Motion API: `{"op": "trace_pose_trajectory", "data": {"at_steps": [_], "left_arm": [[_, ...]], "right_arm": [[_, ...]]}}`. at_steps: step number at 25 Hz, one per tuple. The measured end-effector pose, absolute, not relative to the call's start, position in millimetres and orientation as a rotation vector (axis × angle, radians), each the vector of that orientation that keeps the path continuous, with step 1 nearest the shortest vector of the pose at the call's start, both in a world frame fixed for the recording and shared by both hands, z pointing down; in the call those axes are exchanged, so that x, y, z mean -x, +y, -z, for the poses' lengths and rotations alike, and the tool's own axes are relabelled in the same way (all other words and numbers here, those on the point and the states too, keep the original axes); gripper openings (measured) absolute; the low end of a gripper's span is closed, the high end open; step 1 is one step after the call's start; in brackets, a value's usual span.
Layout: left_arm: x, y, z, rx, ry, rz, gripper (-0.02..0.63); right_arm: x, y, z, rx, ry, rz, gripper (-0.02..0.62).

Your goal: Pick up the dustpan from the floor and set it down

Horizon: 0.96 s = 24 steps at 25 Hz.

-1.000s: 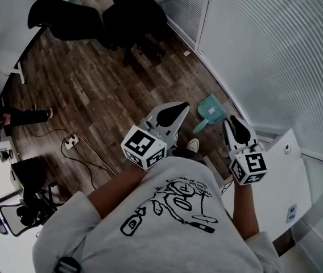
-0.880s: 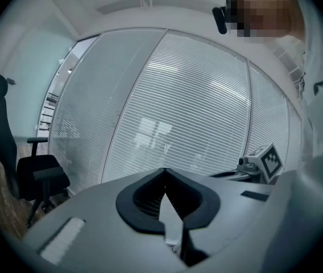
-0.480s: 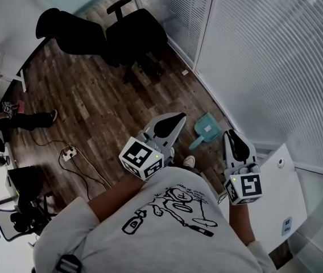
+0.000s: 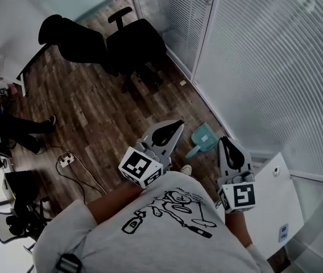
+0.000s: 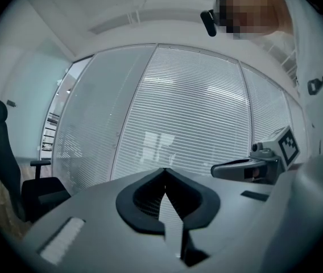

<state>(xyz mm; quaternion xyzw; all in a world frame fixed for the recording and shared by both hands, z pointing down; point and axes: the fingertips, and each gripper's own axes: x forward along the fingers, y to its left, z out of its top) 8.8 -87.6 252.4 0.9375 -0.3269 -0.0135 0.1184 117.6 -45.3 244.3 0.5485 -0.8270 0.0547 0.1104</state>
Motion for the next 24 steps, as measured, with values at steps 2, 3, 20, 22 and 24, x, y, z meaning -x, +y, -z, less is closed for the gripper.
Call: {"op": "trace_pose_trajectory", "data": {"at_steps": [2, 3, 20, 22, 24], "left_arm": [[-10.6, -86.0, -252.0, -2.750, -0.955, 0.041, 0.002], [-10.8, -84.9, -251.6, -2.750, -0.955, 0.043, 0.002], [-9.8, -77.9, -248.8, -2.749, -0.928, 0.052, 0.002], [-9.9, -78.2, -250.1, -2.748, -0.929, 0.052, 0.002], [-9.7, -78.9, -252.0, -2.747, -0.929, 0.051, 0.002]], "right_arm": [[-118.7, -44.8, -243.6, -1.619, -2.424, -0.158, 0.018], [-119.7, -43.6, -244.2, -1.625, -2.414, -0.167, 0.018], [-118.0, -39.3, -240.6, -1.644, -2.412, -0.154, 0.017], [-119.3, -40.6, -241.2, -1.648, -2.407, -0.157, 0.017], [-120.8, -42.5, -241.6, -1.654, -2.401, -0.160, 0.017]]}}
